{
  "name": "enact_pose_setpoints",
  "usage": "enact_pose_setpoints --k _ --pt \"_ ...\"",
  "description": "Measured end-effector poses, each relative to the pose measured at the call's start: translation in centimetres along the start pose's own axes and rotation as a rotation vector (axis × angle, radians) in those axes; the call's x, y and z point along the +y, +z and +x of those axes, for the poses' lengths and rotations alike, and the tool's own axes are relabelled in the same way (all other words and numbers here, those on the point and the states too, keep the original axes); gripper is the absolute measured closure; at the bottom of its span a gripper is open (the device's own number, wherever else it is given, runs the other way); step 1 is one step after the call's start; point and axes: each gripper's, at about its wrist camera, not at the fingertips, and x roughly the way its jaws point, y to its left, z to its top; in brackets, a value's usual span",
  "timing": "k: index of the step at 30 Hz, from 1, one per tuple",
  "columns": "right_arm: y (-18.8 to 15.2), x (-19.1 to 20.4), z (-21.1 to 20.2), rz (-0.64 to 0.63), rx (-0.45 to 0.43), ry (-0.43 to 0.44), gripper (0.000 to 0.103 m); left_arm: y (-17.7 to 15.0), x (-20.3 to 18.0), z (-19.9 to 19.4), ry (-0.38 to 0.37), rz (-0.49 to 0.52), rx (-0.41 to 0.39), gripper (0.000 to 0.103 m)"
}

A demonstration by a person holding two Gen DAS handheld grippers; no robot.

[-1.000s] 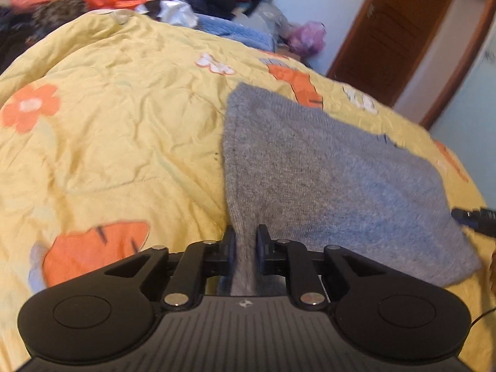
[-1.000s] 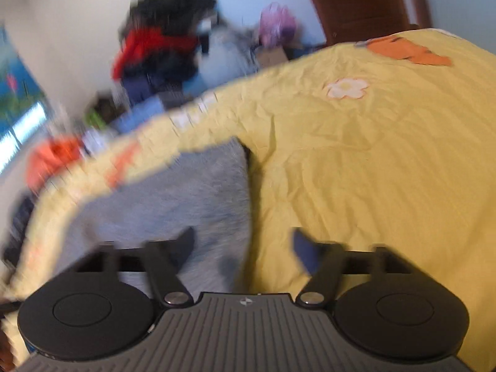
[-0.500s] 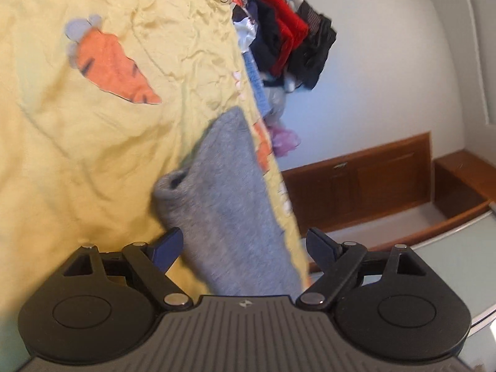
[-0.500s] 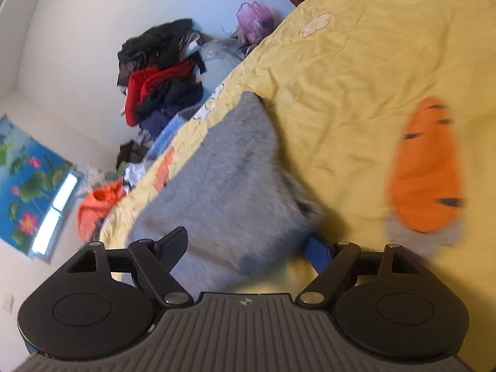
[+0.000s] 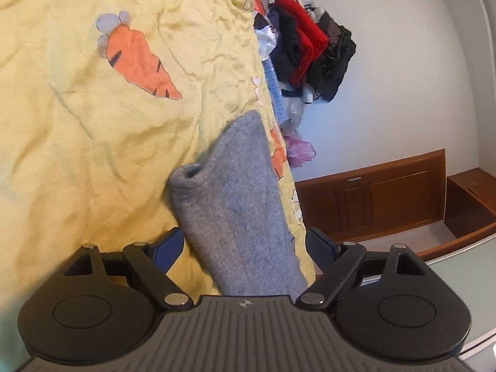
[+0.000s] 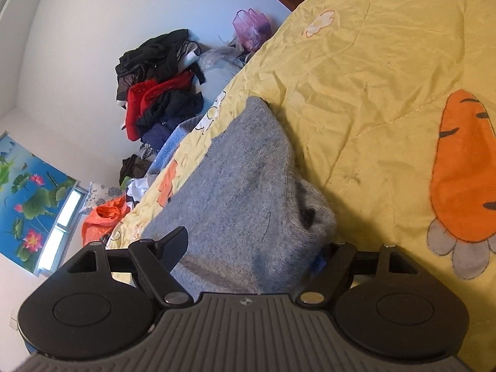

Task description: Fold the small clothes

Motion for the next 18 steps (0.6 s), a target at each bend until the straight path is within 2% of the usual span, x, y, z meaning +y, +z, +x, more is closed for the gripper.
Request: enact_pose_setpoints --k 5,6,7,8,10,12,16,18 --pt "-0.2 0.8 0.8 -0.011 -0.02 -0.017 0.017 0.6 -1.7 3.0 0.055 0.099 -0.042 0.019" --pt "-0.2 0.7 0.9 -0.004 -0.019 -0.017 0.017 0.6 -2.0 3.7 0.051 0.131 -0.048 0.023" --pt "-0.2 0.6 0.8 0.007 -0.015 -0.008 0.017 0.6 -2.1 4.2 0.061 0.15 -0.046 0.039" --pt "-0.1 0.3 0.5 0.015 -0.012 0.004 0.017 0.6 -2.0 4.7 0.066 0.142 -0.033 0.047" --pt "0.1 -0.1 0.3 0.03 -0.014 0.018 0.019 0.3 -1.2 4.4 0.029 0.104 -0.033 0.048" --pt "0.3 -0.3 0.4 0.049 -0.021 0.02 0.019 0.2 -1.0 3.9 0.018 0.111 -0.045 0.048" --pt "0.4 0.1 0.9 0.052 -0.001 0.009 0.017 0.4 -1.2 3.8 0.04 0.07 -0.034 0.047" --pt "0.2 0.0 0.7 0.035 0.005 0.014 0.019 0.4 -1.7 3.5 0.089 0.063 -0.004 0.044"
